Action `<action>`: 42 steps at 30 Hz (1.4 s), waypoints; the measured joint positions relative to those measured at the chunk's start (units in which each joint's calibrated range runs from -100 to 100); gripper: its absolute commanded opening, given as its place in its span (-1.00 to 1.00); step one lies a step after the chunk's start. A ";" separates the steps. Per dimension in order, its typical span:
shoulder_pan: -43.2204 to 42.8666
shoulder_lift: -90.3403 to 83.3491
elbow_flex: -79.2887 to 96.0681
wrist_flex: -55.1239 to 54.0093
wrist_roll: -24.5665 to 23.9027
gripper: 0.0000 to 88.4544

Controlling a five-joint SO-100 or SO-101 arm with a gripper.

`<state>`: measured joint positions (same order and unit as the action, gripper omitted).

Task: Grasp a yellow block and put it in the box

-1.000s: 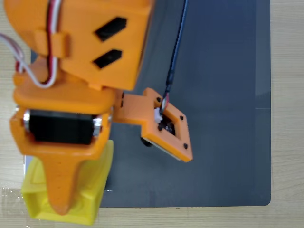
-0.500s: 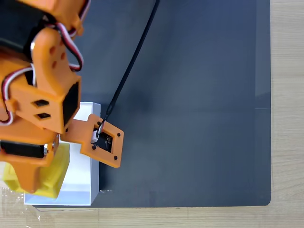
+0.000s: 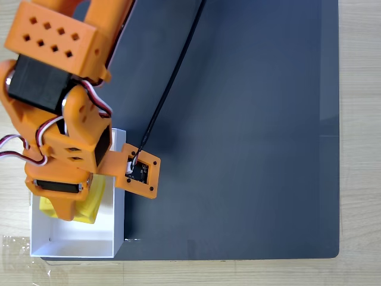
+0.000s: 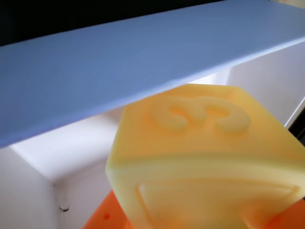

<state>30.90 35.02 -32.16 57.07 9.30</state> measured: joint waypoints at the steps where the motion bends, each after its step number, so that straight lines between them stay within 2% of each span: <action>1: 0.00 0.00 0.00 0.00 0.00 -0.43; 4: 0.00 0.00 0.00 0.00 0.00 -0.21; 7: 0.00 0.00 0.00 0.09 0.21 -0.09; 20: -0.27 -1.43 0.00 0.09 0.16 -0.08; 22: -1.17 -3.88 0.00 0.78 0.11 -0.15; 24: -2.70 -7.00 0.00 2.77 0.11 -0.30; 30: -7.92 -21.58 0.00 13.59 -0.05 -0.98; 36: -16.10 -41.64 9.76 23.71 -1.85 -0.98; 42: -22.58 -64.39 34.96 22.41 -4.60 -0.98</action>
<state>8.32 -29.37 2.80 79.49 4.70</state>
